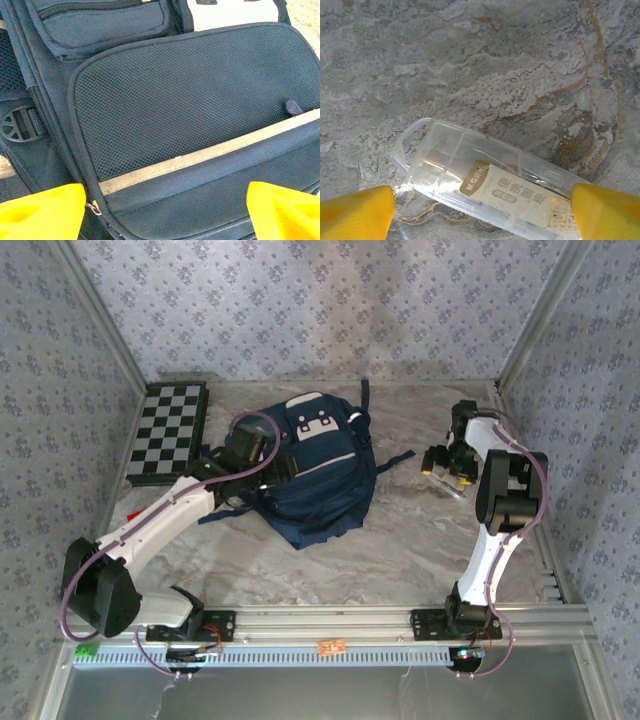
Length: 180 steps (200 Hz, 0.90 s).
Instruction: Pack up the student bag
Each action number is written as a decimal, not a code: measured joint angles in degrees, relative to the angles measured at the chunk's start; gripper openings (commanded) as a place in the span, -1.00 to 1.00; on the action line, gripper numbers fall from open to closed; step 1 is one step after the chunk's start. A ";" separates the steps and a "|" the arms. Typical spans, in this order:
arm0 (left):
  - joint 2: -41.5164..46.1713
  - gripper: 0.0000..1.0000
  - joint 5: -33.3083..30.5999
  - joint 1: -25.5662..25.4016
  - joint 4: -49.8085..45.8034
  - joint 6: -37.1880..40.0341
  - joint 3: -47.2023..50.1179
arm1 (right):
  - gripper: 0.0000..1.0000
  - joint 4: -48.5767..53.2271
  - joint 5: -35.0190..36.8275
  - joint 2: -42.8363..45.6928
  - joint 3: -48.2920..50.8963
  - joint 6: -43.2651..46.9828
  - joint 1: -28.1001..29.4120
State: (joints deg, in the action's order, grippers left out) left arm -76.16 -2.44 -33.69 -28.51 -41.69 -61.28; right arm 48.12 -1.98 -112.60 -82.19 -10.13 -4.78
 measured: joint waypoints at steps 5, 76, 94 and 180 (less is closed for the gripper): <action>0.00 0.67 0.00 0.07 0.00 0.00 0.04 | 0.85 -0.24 -0.04 0.11 0.22 0.15 0.09; 0.66 0.67 -0.22 0.22 -0.02 -0.46 1.44 | 0.79 -0.59 -0.33 4.74 5.64 -0.20 5.31; 0.72 0.67 -0.22 0.22 -0.02 -0.57 1.44 | 0.86 0.24 -0.11 5.16 5.64 -1.01 5.29; 2.43 0.67 -0.68 0.22 0.26 -2.99 3.67 | 1.00 -1.22 -4.85 0.22 3.34 -0.07 0.98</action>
State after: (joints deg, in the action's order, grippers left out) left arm -73.73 -3.11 -33.47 -28.25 -44.69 -57.60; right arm 46.89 -6.83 -112.38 -78.85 -10.20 -3.79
